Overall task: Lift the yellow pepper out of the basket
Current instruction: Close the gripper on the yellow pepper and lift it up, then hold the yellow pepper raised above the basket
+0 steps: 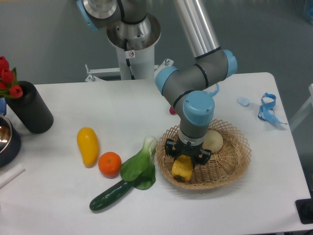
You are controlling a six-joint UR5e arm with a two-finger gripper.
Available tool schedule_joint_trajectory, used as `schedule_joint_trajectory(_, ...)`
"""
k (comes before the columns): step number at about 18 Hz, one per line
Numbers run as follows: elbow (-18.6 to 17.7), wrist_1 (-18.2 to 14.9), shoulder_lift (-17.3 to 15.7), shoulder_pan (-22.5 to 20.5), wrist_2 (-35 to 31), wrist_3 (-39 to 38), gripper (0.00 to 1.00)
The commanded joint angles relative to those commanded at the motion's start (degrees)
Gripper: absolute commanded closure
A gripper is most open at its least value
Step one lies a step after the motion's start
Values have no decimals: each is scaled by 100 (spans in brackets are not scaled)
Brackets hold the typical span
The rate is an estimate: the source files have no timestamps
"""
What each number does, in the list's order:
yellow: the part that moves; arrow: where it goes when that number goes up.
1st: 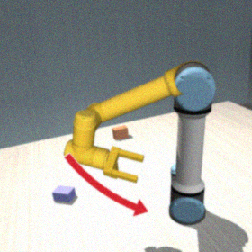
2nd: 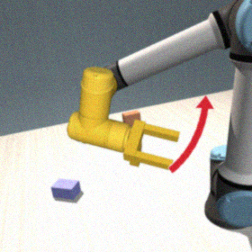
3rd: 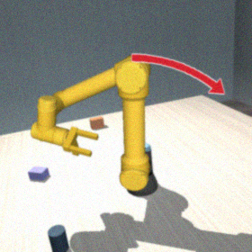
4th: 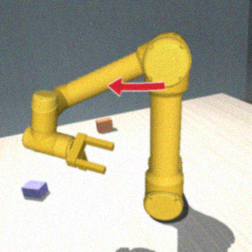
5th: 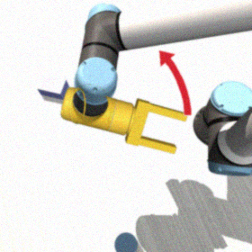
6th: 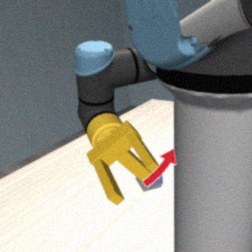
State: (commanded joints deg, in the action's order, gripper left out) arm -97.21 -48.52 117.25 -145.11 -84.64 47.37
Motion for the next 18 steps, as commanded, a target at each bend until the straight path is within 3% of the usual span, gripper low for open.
schedule_joint_trajectory(3, 71, -87, -307, -158, 0, -44, 93)
schedule_joint_trajectory(5, 9, -114, -474, -281, 0, -35, 94)
schedule_joint_trajectory(8, 123, -403, -615, -579, -9, 9, 95)
schedule_joint_trajectory(13, 878, -1202, -677, -782, -9, 201, 93)
schedule_joint_trajectory(18, 1432, -1932, -598, -1036, -17, 1098, 91)
